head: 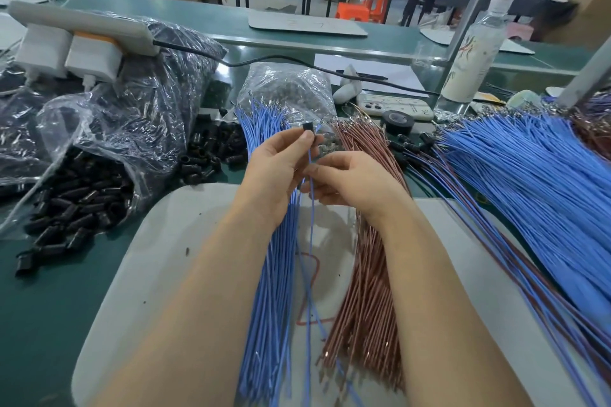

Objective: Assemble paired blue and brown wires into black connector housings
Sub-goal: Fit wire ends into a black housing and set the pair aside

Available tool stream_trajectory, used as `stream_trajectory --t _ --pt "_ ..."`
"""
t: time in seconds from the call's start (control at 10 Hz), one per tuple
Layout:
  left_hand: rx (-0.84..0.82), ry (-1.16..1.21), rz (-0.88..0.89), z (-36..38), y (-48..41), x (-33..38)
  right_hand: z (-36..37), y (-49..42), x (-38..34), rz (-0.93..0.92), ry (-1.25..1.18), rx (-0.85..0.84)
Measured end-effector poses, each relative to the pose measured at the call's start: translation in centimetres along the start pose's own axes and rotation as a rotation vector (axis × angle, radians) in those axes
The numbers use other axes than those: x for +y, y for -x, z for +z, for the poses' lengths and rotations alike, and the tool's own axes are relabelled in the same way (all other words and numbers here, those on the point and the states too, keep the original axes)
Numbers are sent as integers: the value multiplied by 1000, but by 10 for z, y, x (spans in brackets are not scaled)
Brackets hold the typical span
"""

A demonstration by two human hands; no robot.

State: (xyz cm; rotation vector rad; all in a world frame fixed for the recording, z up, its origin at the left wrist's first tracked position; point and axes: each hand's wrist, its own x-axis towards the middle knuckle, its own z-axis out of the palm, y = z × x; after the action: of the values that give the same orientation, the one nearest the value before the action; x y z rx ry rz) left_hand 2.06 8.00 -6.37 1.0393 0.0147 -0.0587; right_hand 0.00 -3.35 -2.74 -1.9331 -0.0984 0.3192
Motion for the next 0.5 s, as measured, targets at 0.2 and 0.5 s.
stream_trajectory --t 0.2,0.5 --pt "9 -6 4 2 2 1 11 -4 0 -17 -285 85" --pt "55 -2 10 2 2 2 10 -7 3 -137 1 166"
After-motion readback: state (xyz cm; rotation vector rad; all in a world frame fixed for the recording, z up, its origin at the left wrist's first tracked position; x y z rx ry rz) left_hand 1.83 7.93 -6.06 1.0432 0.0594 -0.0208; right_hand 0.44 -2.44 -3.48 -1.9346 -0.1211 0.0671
